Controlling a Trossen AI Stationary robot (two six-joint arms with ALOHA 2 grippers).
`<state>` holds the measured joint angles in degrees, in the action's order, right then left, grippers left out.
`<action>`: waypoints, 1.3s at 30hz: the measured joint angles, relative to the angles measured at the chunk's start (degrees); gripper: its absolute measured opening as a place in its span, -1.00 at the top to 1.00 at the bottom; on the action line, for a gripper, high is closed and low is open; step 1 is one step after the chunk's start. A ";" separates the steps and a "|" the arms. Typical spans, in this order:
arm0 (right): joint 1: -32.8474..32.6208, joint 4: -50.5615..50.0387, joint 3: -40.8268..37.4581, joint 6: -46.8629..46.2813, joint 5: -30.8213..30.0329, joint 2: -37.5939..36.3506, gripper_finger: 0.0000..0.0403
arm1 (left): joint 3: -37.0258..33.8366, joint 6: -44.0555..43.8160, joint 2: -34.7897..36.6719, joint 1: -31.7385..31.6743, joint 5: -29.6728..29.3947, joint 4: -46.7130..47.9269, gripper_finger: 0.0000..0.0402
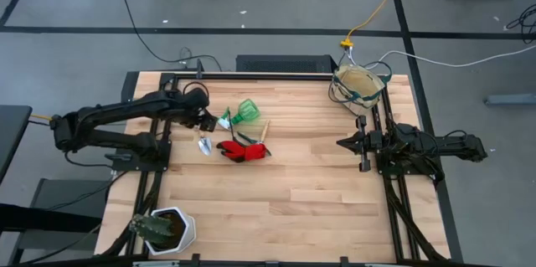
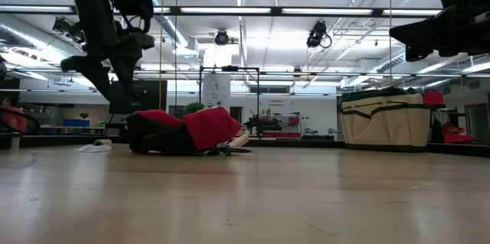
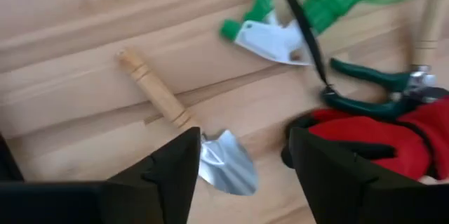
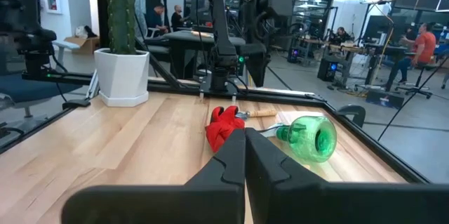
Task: Pick & Place Garden tools in Gardening bag
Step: Put the left brown trowel into the gardening bag
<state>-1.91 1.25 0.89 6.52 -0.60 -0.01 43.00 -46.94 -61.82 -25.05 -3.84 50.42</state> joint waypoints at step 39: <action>0.00 -0.02 0.00 0.00 0.00 0.00 0.98 | 0.03 -3.26 -8.98 -4.10 -0.01 0.99 -0.17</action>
<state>-1.91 1.23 0.89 6.52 -0.60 -0.01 43.04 -50.20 -70.81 -29.15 -3.85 51.41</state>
